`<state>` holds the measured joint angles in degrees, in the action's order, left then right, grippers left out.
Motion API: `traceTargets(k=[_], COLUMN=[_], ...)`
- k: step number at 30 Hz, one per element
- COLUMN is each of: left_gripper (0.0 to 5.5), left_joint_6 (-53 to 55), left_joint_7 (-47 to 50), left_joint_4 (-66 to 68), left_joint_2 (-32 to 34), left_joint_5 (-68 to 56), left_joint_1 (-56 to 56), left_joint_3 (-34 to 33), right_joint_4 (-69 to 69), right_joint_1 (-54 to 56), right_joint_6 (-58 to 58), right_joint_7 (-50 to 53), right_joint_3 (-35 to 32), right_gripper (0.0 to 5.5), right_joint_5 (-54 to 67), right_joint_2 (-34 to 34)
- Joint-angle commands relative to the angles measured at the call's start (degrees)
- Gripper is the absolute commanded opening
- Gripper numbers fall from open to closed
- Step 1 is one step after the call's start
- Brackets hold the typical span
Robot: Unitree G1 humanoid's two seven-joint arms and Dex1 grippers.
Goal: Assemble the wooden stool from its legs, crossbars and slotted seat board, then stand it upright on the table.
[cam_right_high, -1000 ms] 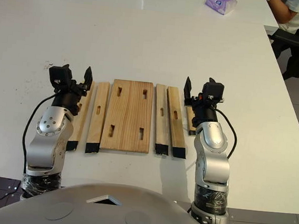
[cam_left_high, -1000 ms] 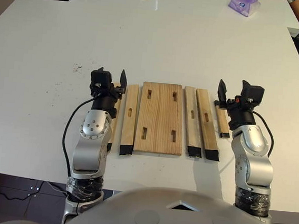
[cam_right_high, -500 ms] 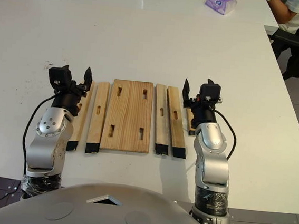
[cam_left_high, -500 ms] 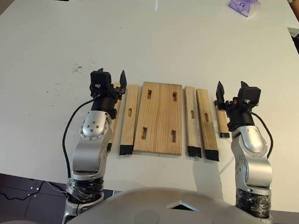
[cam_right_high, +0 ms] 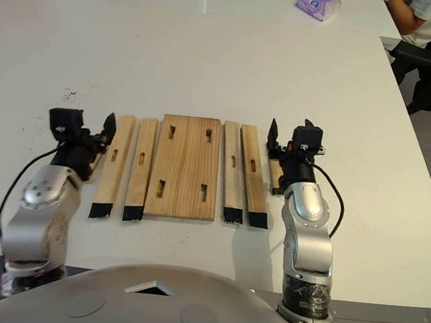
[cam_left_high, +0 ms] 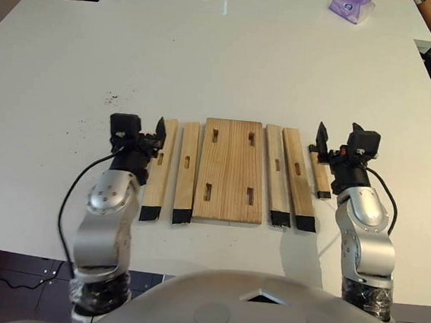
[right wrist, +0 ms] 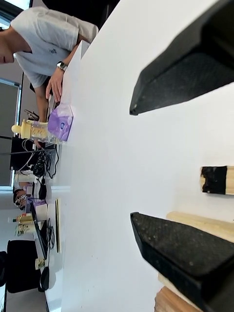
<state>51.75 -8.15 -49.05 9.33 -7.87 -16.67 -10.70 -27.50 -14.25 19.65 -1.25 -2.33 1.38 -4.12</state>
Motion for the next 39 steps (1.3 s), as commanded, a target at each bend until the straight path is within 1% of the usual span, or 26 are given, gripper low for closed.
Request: traceTargets(k=[1, 4, 8, 10, 12, 15, 18, 21, 24, 28, 31, 37, 39], left_gripper=[3.45, 3.45, 3.45, 3.45, 3.45, 3.45, 3.45, 3.45, 3.45, 2.93, 2.56, 1.72, 1.37], left_joint_6=[9.3, 10.7, 10.5, 8.8, 6.7, 2.2, -0.7, -0.5, -0.6, 0.4, 3.1, 4.7, 2.2], left_joint_7=[-7.7, -10.5, -10.0, -9.6, -10.4, -12.4, -14.3, -16.6, -16.5, -16.0, -14.1, -11.6, -11.1], left_joint_4=[-2.4, 0.8, 2.2, 3.1, 6.6, 12.8, 15.1, 16.0, 18.3, 20.2, 21.4, 23.3, 24.0], left_joint_2=[10.0, 13.0, 11.9, 11.4, 12.3, 14.1, 15.3, 16.2, 16.3, 16.0, 14.8, 13.5, 14.4], left_joint_5=[-4.5, -6.0, -6.5, -6.2, -5.6, -4.9, -5.1, -7.0, -7.0, -7.7, -8.6, -9.7, -8.6], left_joint_1=[-1.4, -2.9, -5.0, -6.3, -6.5, -7.1, -8.6, -10.0, -10.6, -10.4, -9.4, -7.9, -7.6], left_joint_3=[-7.3, -9.4, -9.7, -9.1, -7.7, -5.7, -3.5, -1.8, -1.3, -1.7, -2.6, -4.4, -3.7], right_joint_4=[-3.4, -3.9, -4.2, -4.3, -3.8, -3.4, -3.1, -2.9, -2.8, -2.5, -2.0, -1.8, -1.9], right_joint_1=[-6.4, -6.2, -2.1, -1.3, -1.1, -0.1, 0.9, 0.8, 0.7, 0.7, 0.2, 0.4, 0.7], right_joint_6=[-1.7, -1.9, -0.3, 0.1, 0.1, 0.5, 0.8, 1.0, 1.3, 1.5, 1.2, 1.2, 1.3], right_joint_7=[3.6, 4.3, 3.8, 3.0, 2.5, 1.7, 1.2, 1.0, 0.6, 0.4, 0.6, 0.9, 1.0], right_joint_3=[0.1, -0.5, -3.1, -4.2, -4.4, -3.4, -2.9, -3.3, -3.1, -3.0, -2.6, -1.6, -1.7], right_gripper=[3.69, 3.69, 3.69, 3.69, 3.69, 3.69, 3.69, 3.69, 3.69, 3.69, 3.69, 3.69, 3.69], right_joint_5=[-1.4, -1.7, -0.9, -0.3, -0.2, -0.4, -0.5, -0.5, -0.5, -0.5, -0.7, -1.1, -1.1], right_joint_2=[3.1, 3.2, 1.6, 0.9, 0.5, 0.4, 0.2, 0.0, -0.2, -0.6, -0.4, 0.1, 0.1])
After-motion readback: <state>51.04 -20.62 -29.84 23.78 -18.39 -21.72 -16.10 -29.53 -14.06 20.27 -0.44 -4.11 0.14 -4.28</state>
